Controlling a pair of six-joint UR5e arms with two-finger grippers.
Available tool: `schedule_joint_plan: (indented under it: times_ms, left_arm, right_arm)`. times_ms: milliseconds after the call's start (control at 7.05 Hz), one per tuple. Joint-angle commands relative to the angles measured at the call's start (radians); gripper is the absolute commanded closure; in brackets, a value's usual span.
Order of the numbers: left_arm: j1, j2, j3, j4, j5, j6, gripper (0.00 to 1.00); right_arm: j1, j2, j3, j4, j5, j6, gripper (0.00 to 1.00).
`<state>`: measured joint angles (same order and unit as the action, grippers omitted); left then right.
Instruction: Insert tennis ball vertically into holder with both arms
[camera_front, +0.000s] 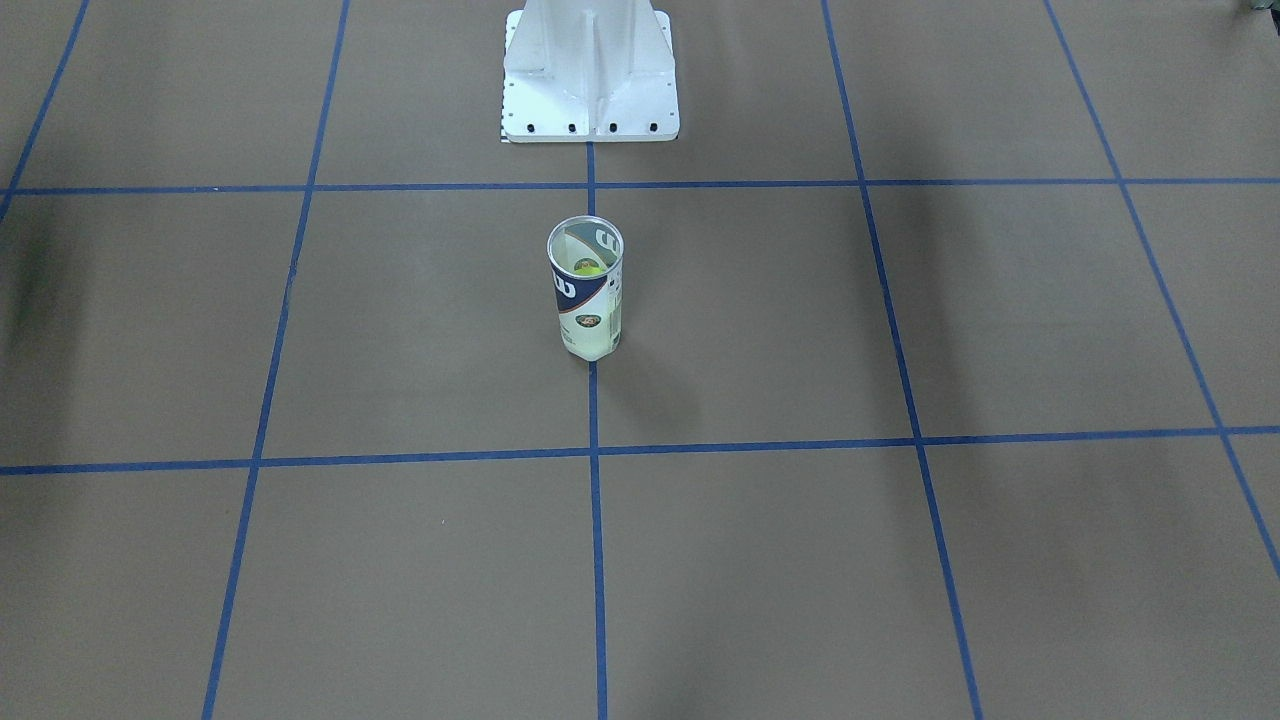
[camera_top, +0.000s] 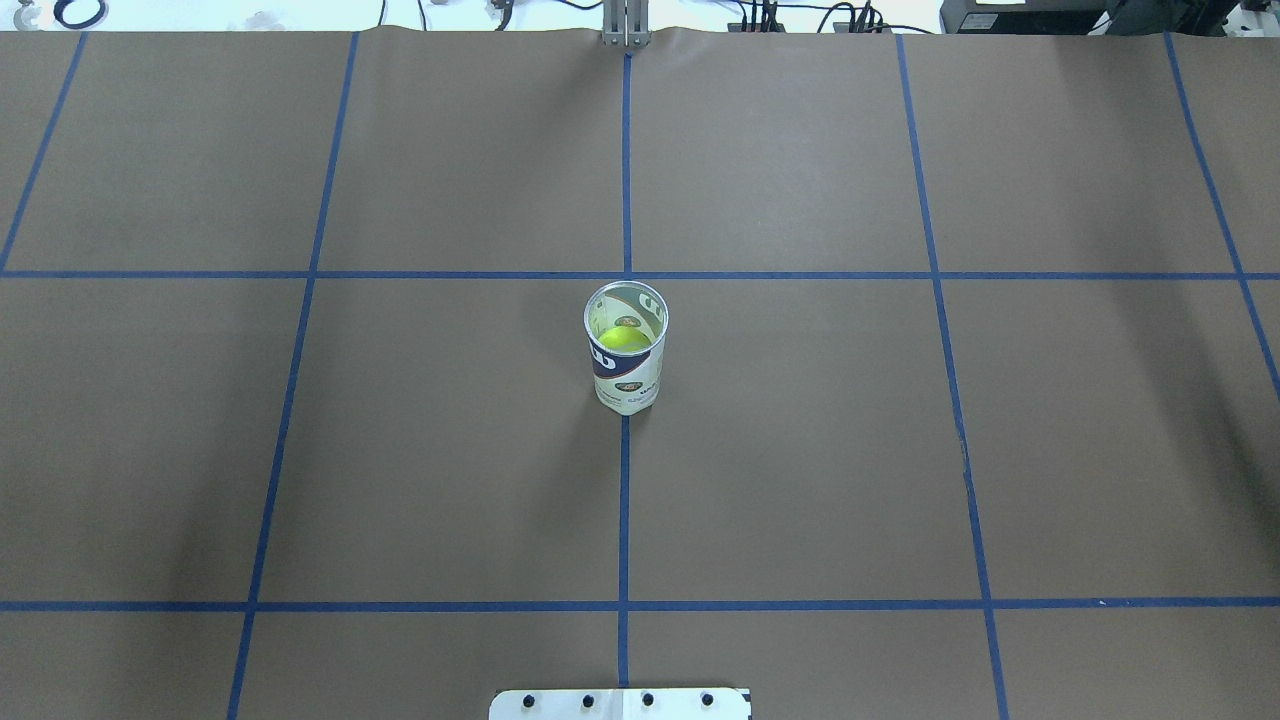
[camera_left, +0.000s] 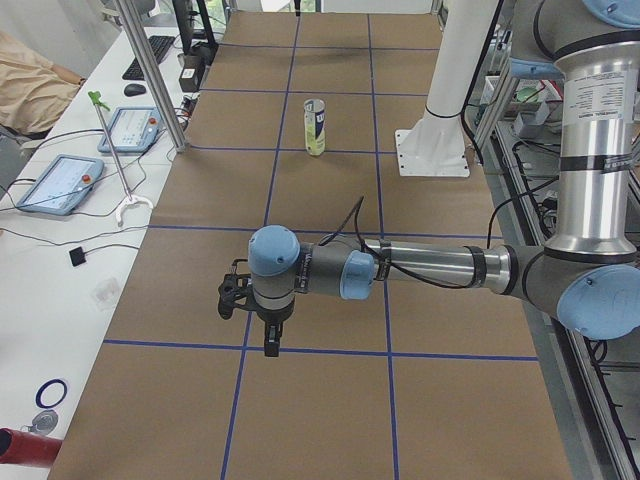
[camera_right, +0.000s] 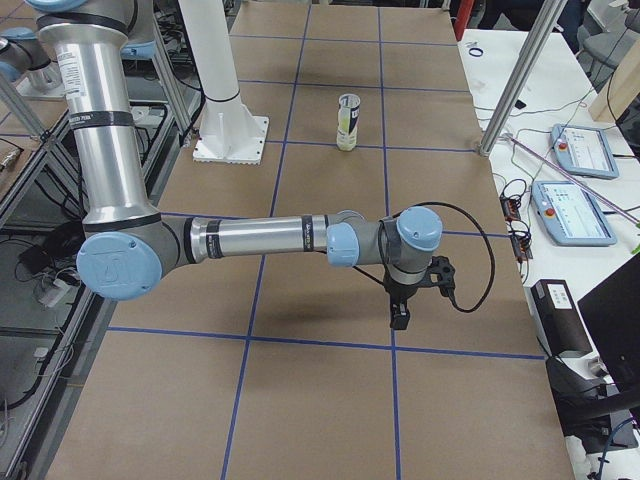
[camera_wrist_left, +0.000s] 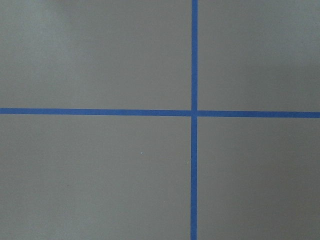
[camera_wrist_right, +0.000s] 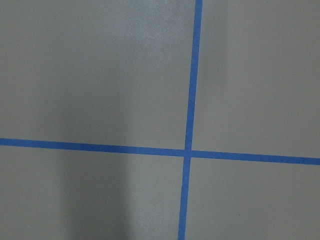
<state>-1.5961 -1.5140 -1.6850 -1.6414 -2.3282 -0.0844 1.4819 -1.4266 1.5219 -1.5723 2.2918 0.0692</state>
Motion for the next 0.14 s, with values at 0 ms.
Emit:
schedule_joint_plan:
  times_ms: [0]
  left_arm:
    - [0.001,0.000,0.001,0.002,0.003,-0.002,0.00]
  right_arm:
    - [0.000,0.000,0.000,0.000,0.000,0.000,0.00]
